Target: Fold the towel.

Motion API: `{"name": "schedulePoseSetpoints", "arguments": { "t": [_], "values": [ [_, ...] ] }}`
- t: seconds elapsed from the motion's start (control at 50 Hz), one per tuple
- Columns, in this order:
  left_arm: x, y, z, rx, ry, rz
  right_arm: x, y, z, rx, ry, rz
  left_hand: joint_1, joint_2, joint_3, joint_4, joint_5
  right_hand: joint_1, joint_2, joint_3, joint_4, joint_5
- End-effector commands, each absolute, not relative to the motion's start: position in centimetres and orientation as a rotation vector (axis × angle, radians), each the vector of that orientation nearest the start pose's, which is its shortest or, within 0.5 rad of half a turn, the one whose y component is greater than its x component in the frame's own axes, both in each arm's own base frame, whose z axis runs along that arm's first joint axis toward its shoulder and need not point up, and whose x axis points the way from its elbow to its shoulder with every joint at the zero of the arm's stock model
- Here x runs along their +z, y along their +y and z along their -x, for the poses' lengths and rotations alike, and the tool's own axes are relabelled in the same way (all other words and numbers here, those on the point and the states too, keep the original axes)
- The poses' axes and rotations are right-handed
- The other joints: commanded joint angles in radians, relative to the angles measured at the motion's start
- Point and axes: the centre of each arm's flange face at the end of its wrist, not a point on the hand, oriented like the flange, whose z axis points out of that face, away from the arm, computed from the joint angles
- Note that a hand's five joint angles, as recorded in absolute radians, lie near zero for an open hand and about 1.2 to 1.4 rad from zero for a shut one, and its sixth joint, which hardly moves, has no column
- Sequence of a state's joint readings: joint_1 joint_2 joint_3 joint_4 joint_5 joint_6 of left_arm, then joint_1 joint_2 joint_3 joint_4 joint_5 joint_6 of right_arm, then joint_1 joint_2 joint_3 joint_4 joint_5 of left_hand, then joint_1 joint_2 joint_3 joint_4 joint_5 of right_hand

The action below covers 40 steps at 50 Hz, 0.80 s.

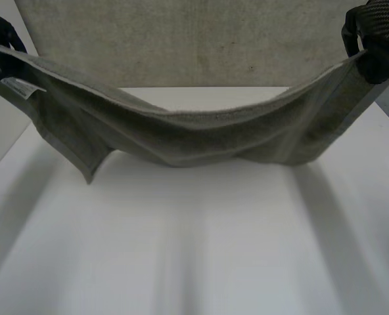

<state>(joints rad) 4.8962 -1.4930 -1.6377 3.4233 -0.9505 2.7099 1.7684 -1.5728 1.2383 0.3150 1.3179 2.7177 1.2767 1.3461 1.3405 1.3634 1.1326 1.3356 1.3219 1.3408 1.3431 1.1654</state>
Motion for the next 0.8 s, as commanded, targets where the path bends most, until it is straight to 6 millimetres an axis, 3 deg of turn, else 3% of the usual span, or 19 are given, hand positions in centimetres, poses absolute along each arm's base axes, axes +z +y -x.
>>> {"name": "schedulePoseSetpoints", "arguments": {
  "t": [0.02,0.08,0.2,0.3,0.34,0.36,0.4,0.42,0.44,0.46,0.5,0.52,0.56,0.6,0.7,0.74,0.76,0.78,0.8],
  "values": [
    [30.9,-31.6,13.0,1.909,-1.727,0.137,37.1,-25.2,-21.0,-2.159,2.059,1.051,0.120,0.050,0.056,0.033,0.089,0.061,0.074,0.055,0.053,0.056],
    [28.2,-31.2,13.2,1.832,-1.793,0.154,35.8,-25.0,-21.0,-2.104,2.091,1.077,0.120,0.050,0.056,0.033,0.089,0.061,0.074,0.055,0.053,0.056],
    [27.1,-31.5,13.5,1.864,-1.779,0.264,34.4,-25.7,-21.2,-2.099,2.091,1.095,0.120,0.050,0.056,0.033,0.089,0.061,0.074,0.055,0.053,0.056],
    [26.7,-33.8,13.5,1.920,-1.737,0.309,33.1,-29.3,-21.9,-2.154,2.066,1.066,0.120,0.050,0.056,0.033,0.089,0.061,0.074,0.055,0.053,0.056],
    [27.7,-36.4,14.3,1.972,-1.673,0.340,33.6,-32.5,-22.3,-2.274,2.019,1.017,0.120,0.050,0.056,0.033,0.089,0.061,0.074,0.055,0.053,0.056],
    [27.7,-36.5,14.3,1.972,-1.673,0.340,33.6,-32.5,-22.3,-2.275,2.019,1.016,0.120,0.050,0.056,0.033,0.089,0.061,0.074,0.055,0.053,0.056],
    [29.1,-39.2,16.0,2.033,-1.599,0.355,34.1,-33.9,-22.7,-2.348,1.995,0.984,0.120,0.050,0.056,0.033,0.089,0.061,0.074,0.055,0.053,0.056],
    [29.2,-39.2,16.0,2.033,-1.598,0.355,35.0,-35.0,-23.5,-2.427,1.956,0.944,0.120,0.050,0.056,0.033,0.089,0.061,0.074,0.055,0.053,0.056],
    [30.8,-40.2,17.2,2.083,-1.538,0.363,36.4,-35.6,-24.5,-2.513,1.901,0.895,0.120,0.050,0.056,0.033,0.089,0.061,0.074,0.055,0.053,0.056],
    [30.8,-40.2,17.2,2.083,-1.537,0.363,36.4,-35.6,-24.5,-2.513,1.901,0.895,0.120,0.050,0.056,0.033,0.089,0.061,0.074,0.055,0.053,0.056],
    [34.9,-41.5,18.1,2.197,-1.422,0.322,40.4,-35.6,-25.6,-2.673,1.769,0.763,0.120,0.050,0.056,0.033,0.089,0.061,0.074,0.055,0.053,0.056],
    [34.9,-41.5,18.1,2.198,-1.421,0.321,40.4,-35.6,-25.6,-2.674,1.768,0.762,0.120,0.050,0.056,0.033,0.089,0.061,0.074,0.055,0.053,0.056],
    [38.8,-41.7,17.7,2.292,-1.329,0.269,43.4,-35.2,-25.4,-2.764,1.669,0.652,0.120,0.050,0.056,0.033,0.089,0.061,0.074,0.055,0.053,0.056],
    [40.2,-41.4,17.9,2.312,-1.288,0.263,44.1,-35.0,-25.3,-2.772,1.642,0.633,0.120,0.050,0.056,0.033,0.089,0.061,0.074,0.055,0.053,0.056],
    [41.1,-41.0,18.3,2.310,-1.254,0.276,43.5,-34.4,-25.8,-2.686,1.659,0.729,0.120,0.050,0.056,0.033,0.089,0.061,0.074,0.055,0.053,0.056],
    [40.5,-41.0,18.6,2.293,-1.272,0.277,42.5,-34.2,-26.0,-2.618,1.706,0.785,0.120,0.050,0.056,0.033,0.089,0.061,0.074,0.055,0.053,0.056],
    [39.6,-41.0,18.8,2.269,-1.302,0.279,41.0,-34.1,-26.1,-2.534,1.773,0.845,0.120,0.050,0.056,0.033,0.089,0.061,0.074,0.055,0.053,0.056],
    [38.0,-41.0,18.8,2.226,-1.354,0.289,41.0,-34.1,-26.1,-2.533,1.773,0.846,0.120,0.050,0.056,0.033,0.089,0.061,0.074,0.055,0.053,0.056],
    [37.9,-41.0,18.8,2.226,-1.354,0.289,39.3,-33.9,-26.2,-2.440,1.840,0.906,0.120,0.050,0.056,0.033,0.089,0.061,0.074,0.055,0.053,0.056]
  ]
}}
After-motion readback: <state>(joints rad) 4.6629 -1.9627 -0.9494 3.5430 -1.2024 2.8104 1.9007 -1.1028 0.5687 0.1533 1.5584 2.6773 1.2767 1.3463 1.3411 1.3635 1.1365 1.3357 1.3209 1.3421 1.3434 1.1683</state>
